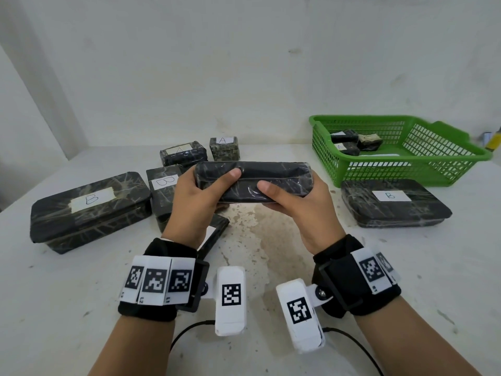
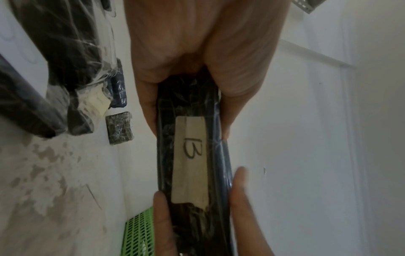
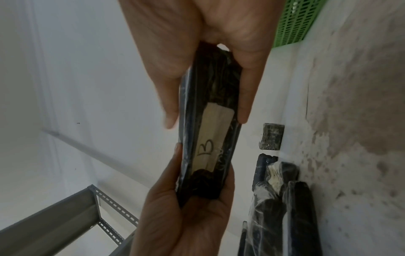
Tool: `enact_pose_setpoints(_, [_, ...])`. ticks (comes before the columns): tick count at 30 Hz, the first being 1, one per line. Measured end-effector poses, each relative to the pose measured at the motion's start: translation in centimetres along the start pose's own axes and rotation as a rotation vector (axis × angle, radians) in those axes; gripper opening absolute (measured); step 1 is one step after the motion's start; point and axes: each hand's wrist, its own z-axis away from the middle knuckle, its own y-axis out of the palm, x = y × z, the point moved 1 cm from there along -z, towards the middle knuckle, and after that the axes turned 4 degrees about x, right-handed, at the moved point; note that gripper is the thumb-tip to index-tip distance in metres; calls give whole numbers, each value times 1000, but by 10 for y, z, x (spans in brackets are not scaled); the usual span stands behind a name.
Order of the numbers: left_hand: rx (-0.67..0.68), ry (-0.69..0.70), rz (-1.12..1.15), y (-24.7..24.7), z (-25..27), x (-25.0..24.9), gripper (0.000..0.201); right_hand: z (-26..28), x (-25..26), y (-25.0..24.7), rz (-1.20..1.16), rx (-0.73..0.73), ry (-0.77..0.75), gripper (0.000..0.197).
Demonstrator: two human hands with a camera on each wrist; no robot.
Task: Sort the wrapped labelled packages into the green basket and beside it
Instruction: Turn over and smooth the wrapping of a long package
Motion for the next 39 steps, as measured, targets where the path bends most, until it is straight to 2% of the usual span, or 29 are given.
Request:
enact_pose_setpoints(4, [35, -3, 22, 2, 2, -1, 12, 0, 1, -1, 9, -14, -20, 46])
enact_pose_setpoints(8, [-5, 39, -37, 1, 1, 0, 12, 0, 4, 0, -75, -27, 31, 48])
enact_pose_setpoints(12, [6, 37, -71, 5, 1, 4, 17, -2, 2, -3, -90, -94, 66, 29])
enact_pose_setpoints(18, [33, 0, -37, 4, 1, 1, 13, -3, 5, -2, -60, -95, 68, 32])
enact_pose_setpoints(23, [38, -23, -19, 5, 3, -1, 13, -4, 7, -3, -31, -90, 64, 22])
enact_pose_setpoints(25, [58, -41, -16, 4, 4, -5, 19, -4, 10, -3, -33, -77, 54, 28])
enact_pose_setpoints(28, [40, -59, -11, 1, 3, -8, 18, -3, 10, -2, 1, -42, 57, 45])
enact_pose_setpoints(32, [23, -47, -11, 2, 4, -9, 17, -3, 9, -2, 7, -61, 38, 36])
enact_pose_setpoints(39, [33, -68, 19, 1, 6, -12, 23, -1, 13, -2, 15, -15, 10, 44])
